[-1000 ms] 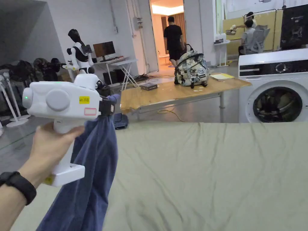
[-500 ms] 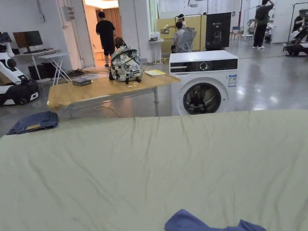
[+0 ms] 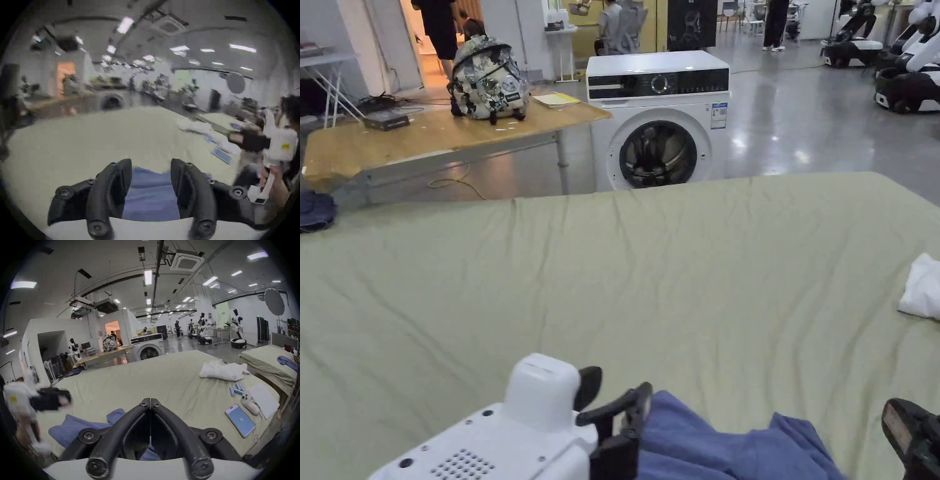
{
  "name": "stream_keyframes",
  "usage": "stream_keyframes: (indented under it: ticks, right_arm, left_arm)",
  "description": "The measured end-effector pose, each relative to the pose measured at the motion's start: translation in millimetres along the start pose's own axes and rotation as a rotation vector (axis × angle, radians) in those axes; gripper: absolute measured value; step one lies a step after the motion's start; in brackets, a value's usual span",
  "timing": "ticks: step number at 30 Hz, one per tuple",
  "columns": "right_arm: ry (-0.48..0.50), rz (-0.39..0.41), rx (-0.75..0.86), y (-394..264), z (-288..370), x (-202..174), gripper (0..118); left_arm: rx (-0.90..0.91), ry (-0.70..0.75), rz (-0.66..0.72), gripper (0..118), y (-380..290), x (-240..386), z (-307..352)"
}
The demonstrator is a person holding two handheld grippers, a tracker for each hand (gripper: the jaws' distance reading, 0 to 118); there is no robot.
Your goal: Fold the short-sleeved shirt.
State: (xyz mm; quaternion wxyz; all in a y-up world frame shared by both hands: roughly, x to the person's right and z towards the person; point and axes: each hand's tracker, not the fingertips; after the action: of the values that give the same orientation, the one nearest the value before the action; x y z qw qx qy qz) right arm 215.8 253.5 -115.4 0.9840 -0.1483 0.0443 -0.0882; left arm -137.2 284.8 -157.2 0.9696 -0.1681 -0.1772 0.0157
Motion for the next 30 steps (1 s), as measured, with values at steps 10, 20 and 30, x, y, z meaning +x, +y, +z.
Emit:
stream_keyframes:
  ticks: [10,20,30]
  right_arm:
    - [0.136,0.138,-0.063,-5,-19,-51,0]
    - [0.137,0.142,-0.079,-13,-20,-48,0]
    - [0.076,0.068,-0.117,-23,-14,-18,0]
  left_arm:
    - [0.122,0.400,0.109,0,0,-86,134]
    - [-0.246,0.287,0.334,0,-30,-169,58]
    - [-0.565,0.273,0.396,69,-85,-233,-88]
